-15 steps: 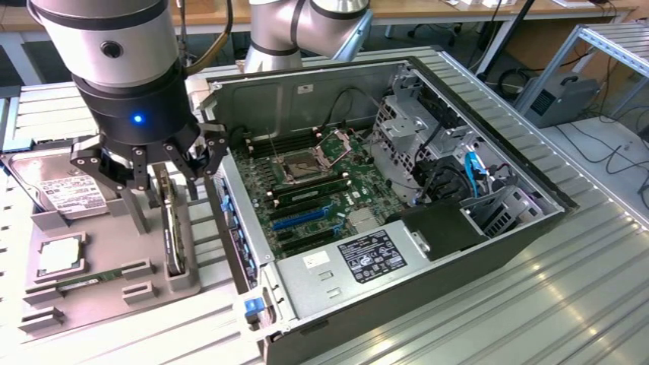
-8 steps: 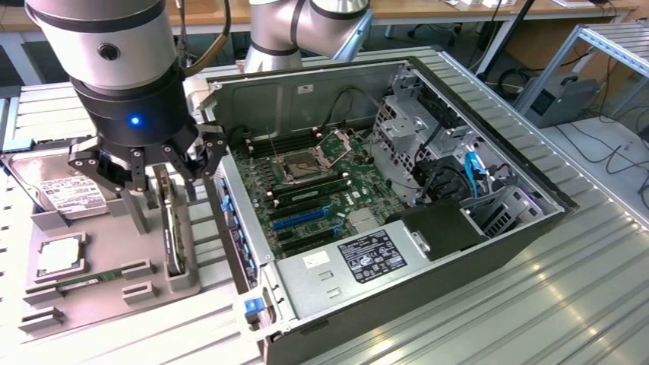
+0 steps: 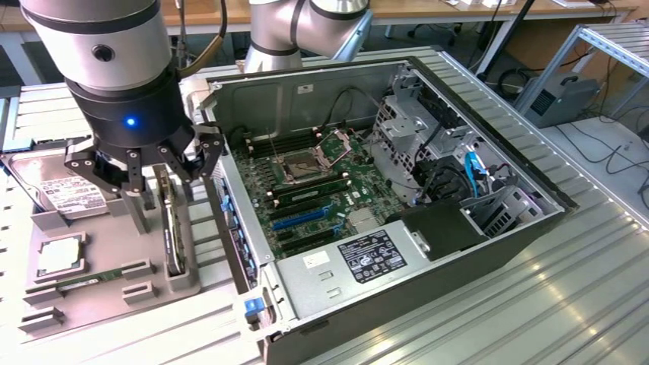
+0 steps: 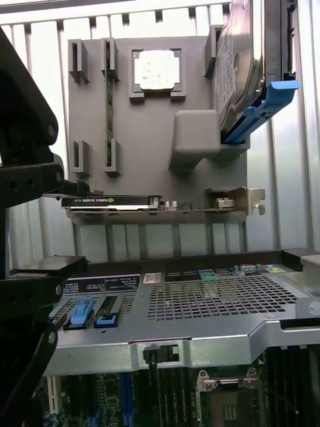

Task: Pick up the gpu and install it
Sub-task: 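Pick up the gpu and move the gpu toward the slot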

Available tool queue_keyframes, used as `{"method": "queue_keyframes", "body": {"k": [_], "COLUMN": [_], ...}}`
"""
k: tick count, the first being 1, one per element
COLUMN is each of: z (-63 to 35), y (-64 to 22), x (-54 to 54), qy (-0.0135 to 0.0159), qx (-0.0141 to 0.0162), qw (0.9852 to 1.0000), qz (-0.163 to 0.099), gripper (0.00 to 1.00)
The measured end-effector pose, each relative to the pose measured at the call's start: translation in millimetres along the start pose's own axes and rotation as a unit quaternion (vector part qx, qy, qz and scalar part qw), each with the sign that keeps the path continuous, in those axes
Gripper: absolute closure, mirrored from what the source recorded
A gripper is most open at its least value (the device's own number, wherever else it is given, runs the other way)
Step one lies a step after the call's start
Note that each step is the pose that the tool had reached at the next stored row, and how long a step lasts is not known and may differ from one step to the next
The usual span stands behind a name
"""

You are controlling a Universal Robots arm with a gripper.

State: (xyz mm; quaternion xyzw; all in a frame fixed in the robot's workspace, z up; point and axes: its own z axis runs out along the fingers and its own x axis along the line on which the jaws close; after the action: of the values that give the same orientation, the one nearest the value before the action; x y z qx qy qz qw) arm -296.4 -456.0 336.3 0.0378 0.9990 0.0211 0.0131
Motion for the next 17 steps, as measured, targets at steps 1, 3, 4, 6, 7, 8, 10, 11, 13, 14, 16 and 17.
{"method": "queue_keyframes", "body": {"k": [1,3,4,6,7,8,10,11,13,14,16,17], "z": [0.1,0.3,0.4,0.7,0.8,1.1,2.9,4.9,7.1,9.2,14.0,17.1], "y": [0.3,0.9,1.1,1.1,1.0,0.9,0.4,0.4,0.3,0.2,0.0,-0.2], "x": [0.5,1.5,2.1,3.7,4.5,6.2,11.0,11.2,11.3,11.3,11.4,11.5], "qy": [0.0,0.0,0.0,0.0,0.0,0.0,0.0001,0.0,0.0,0.0,0.0,0.0], "qx": [0.0,0.0,0.0,0.0,0.0,0.0,0.0001,0.0,0.0,0.0001,0.0,0.0], "qw": [1.0,1.0,1.0,1.0,1.0,1.0,1.0,1.0,1.0,1.0,1.0,1.0], "qz": [0.0,0.0,0.0,0.0,0.0,0.0,0.0,0.0,0.0,0.0,0.0,0.0], "gripper": [0.52,0.52,0.52,0.52,0.52,0.52,0.52,0.52,0.52,0.52,0.52,0.52]}}
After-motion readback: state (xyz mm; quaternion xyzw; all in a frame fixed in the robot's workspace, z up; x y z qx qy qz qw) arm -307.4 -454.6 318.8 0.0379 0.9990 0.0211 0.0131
